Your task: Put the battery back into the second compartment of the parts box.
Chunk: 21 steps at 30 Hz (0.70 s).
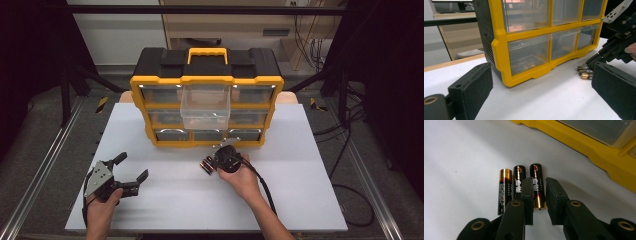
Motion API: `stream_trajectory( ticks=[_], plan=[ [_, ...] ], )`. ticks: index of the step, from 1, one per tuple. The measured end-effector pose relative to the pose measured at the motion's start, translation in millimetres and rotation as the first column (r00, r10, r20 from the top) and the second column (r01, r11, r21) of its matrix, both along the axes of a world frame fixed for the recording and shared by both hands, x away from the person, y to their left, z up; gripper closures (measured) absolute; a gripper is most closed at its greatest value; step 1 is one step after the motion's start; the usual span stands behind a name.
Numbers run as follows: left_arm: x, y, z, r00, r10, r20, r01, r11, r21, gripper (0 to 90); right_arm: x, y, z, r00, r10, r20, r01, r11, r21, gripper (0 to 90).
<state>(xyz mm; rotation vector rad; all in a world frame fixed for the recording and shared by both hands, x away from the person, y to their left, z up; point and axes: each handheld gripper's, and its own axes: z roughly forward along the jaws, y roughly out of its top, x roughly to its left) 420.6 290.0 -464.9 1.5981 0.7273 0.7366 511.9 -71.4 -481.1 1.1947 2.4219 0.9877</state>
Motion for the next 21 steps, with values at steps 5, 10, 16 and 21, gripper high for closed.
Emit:
stream_trajectory(
  ticks=[5, 10, 16, 21],
  plan=[
    [0.0, -0.1, 0.0, 1.0000, 0.000, 0.000, 0.000, 1.0000, 0.001, 3.2, 0.6, 1.5, -2.9, 0.9999, 0.007, 0.012, -0.007, 1.000, -0.024, 76.5],
    [0.2, 0.1, -0.1, 1.0000, 0.000, 0.000, 0.000, 1.0000, 0.002, 3.2, 0.3, 3.1, -5.7, 0.9995, 0.008, 0.029, -0.006, 0.999, -0.051, 76.6],
    [0.0, 0.0, 0.1, 1.0000, 0.000, 0.000, 0.000, 1.0000, 0.003, 3.2, -0.6, 3.4, -5.8, 0.9993, 0.004, 0.036, -0.002, 0.999, -0.054, 76.8],
    [0.1, 1.4, 0.1, 1.0000, 0.004, 0.000, -0.004, 1.0000, -0.001, 3.2, -5.2, -3.8, 1.3, 0.9974, 0.000, 0.073, 0.002, 1.000, -0.031, 76.9]
  ],
)
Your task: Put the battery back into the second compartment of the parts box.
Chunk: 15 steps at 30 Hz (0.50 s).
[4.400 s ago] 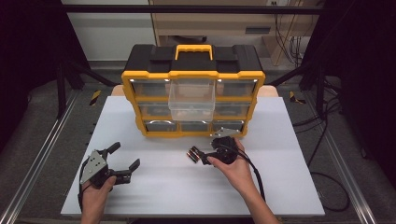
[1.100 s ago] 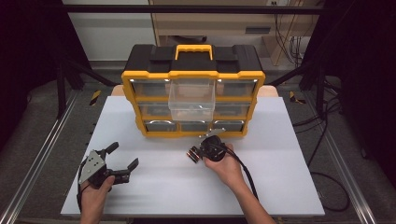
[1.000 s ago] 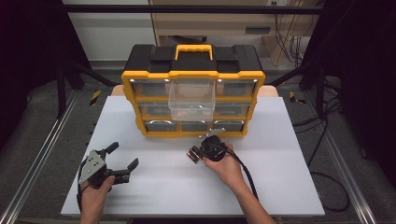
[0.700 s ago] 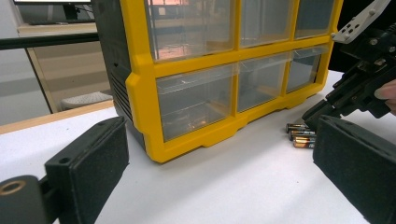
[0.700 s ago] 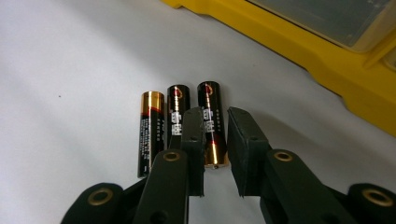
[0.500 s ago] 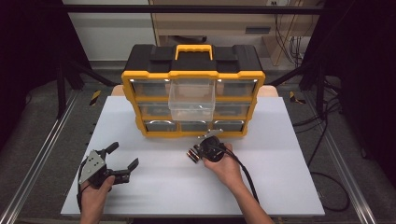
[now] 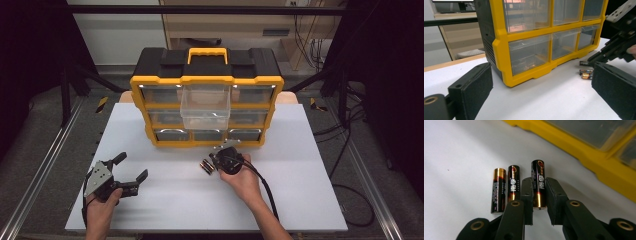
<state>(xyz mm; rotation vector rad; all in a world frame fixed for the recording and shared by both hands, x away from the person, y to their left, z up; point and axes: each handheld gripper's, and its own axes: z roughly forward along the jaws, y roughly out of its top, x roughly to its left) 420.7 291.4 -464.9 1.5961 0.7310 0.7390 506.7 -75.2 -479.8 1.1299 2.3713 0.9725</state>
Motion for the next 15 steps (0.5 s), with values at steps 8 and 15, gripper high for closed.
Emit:
stream_trajectory(
  ticks=[8, 15],
  plan=[
    [0.0, 0.1, 0.1, 1.0000, 0.002, 0.001, -0.002, 1.0000, -0.001, 3.2, -13.9, -27.0, 26.7, 0.9963, -0.033, 0.079, 0.025, 0.995, 0.092, 76.9],
    [-0.1, -0.6, 0.0, 1.0000, 0.000, -0.001, 0.000, 1.0000, 0.004, 3.2, -25.9, -50.7, 47.3, 0.9887, -0.050, 0.141, 0.029, 0.988, 0.149, 76.9]
  ],
)
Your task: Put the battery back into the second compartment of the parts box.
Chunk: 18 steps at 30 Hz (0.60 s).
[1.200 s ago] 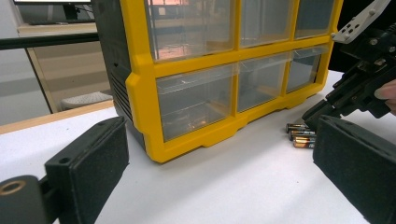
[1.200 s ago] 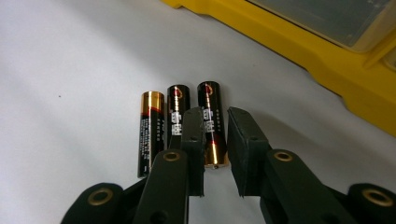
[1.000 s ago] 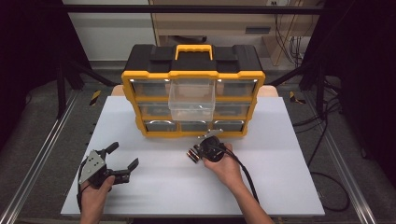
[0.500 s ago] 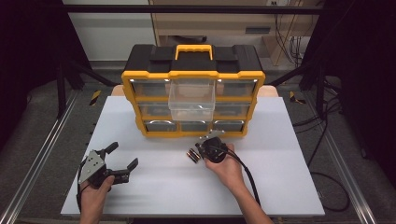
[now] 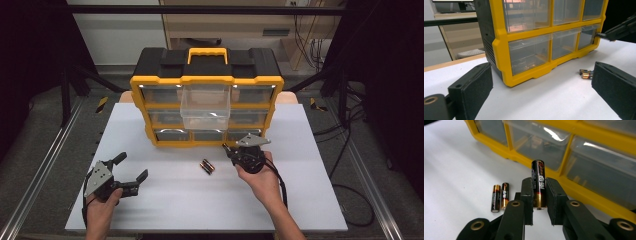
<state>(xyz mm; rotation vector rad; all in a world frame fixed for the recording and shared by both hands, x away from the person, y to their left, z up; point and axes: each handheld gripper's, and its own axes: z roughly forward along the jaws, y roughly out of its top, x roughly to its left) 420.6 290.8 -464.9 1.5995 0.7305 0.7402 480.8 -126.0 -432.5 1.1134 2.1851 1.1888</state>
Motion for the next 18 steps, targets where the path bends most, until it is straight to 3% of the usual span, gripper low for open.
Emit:
stream_trajectory(
  ticks=[18],
  plan=[
    [0.0, -0.8, -0.6, 1.0000, 0.001, -0.002, -0.001, 1.0000, 0.000, 3.2, -18.9, -34.3, 54.3, 0.9946, -0.026, 0.101, 0.017, 0.996, 0.088, 76.9]
  ],
)
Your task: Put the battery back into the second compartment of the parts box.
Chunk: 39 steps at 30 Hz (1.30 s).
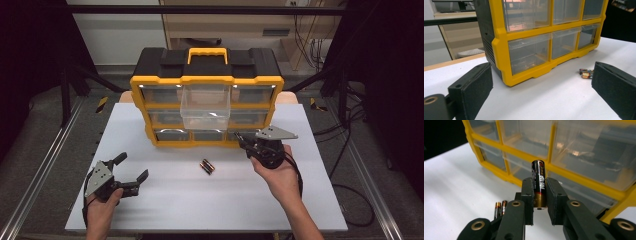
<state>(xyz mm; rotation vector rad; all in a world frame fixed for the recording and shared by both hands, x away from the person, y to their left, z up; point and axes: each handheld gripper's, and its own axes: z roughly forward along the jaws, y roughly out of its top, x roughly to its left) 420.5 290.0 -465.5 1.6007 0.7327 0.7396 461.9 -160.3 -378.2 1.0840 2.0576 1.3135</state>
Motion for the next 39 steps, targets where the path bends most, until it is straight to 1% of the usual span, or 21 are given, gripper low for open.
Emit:
stream_trajectory(
  ticks=[5, 13, 19, 27, 35, 39],
  plan=[
    [-0.1, 0.4, 0.1, 1.0000, 0.000, 0.000, 0.000, 1.0000, 0.000, 3.2, -1.9, -4.4, 14.2, 0.9996, -0.004, 0.026, 0.003, 1.000, 0.015, 76.9],
    [-0.3, 0.8, 0.3, 1.0000, 0.001, 0.001, -0.001, 1.0000, 0.000, 3.2, -6.8, -10.2, 38.6, 0.9974, -0.008, 0.071, 0.004, 0.998, 0.057, 76.9],
    [-0.2, 1.6, 0.4, 1.0000, 0.004, 0.002, -0.004, 1.0000, -0.004, 3.2, -8.4, -13.7, 53.0, 0.9951, -0.011, 0.098, 0.005, 0.998, 0.069, 76.9],
    [-0.4, 1.9, 0.6, 1.0000, 0.006, 0.003, -0.006, 1.0000, -0.006, 3.2, -11.5, -17.0, 72.1, 0.9909, -0.014, 0.134, 0.001, 0.995, 0.096, 76.9],
    [-0.5, 2.4, 0.7, 1.0000, 0.007, 0.002, -0.007, 1.0000, -0.006, 3.2, -14.9, -14.8, 90.2, 0.9862, -0.005, 0.165, -0.014, 0.994, 0.111, 76.9],
    [-0.4, 3.0, 0.8, 1.0000, 0.008, 0.003, -0.008, 0.9999, -0.009, 3.1, -15.9, -11.9, 98.0, 0.9836, -0.003, 0.180, -0.017, 0.994, 0.108, 76.9]
  ],
)
